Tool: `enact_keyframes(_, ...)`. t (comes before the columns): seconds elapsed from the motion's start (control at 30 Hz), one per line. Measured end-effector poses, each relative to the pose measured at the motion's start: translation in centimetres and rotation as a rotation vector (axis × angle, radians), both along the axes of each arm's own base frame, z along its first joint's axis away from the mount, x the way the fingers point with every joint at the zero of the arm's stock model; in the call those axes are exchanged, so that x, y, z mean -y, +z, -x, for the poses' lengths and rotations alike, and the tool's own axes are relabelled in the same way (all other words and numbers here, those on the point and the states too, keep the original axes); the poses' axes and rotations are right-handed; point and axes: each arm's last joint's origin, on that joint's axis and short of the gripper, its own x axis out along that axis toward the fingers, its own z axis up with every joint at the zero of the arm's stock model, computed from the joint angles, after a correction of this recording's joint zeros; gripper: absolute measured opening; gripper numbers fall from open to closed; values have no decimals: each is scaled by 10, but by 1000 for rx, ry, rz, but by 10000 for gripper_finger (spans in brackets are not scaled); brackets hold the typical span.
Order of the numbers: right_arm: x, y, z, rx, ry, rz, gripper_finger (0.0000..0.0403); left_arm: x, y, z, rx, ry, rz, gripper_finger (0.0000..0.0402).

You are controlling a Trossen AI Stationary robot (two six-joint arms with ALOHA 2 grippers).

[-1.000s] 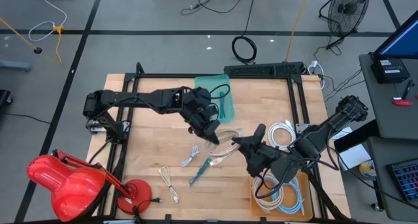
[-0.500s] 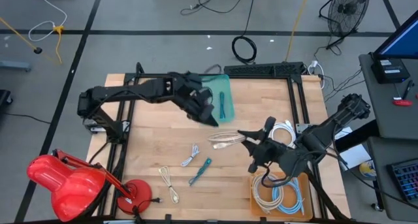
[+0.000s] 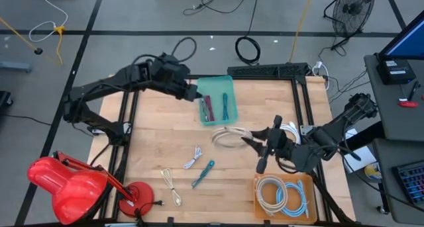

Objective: Pick & Place USB Port
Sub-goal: Put the right brown charger cable into the orange bin

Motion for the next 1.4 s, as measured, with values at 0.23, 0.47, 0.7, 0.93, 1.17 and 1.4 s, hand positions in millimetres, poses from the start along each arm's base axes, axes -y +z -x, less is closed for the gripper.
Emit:
enact_keyframes(0.23,-2,0,0,86,15,-287,59,1,3,6,2,-58,-74,12)
enact_keyframes(0.47,-7,-1,1,164,28,-648,59,5,-4,7,-78,-142,-155,14)
enact_keyframes(0.7,-21,-16,13,58,31,-962,59,5,-10,13,-182,-187,-253,11)
enact_keyframes(0.93,-47,-46,24,-332,20,-1263,59,5,-12,15,-217,-226,-312,15)
enact_keyframes(1.17,-61,-78,65,-783,-345,-1334,59,4,-12,15,-224,-251,-355,8)
enact_keyframes(1.4,-59,-86,88,-1081,-518,-1258,58,4,-14,16,-248,-242,-366,17)
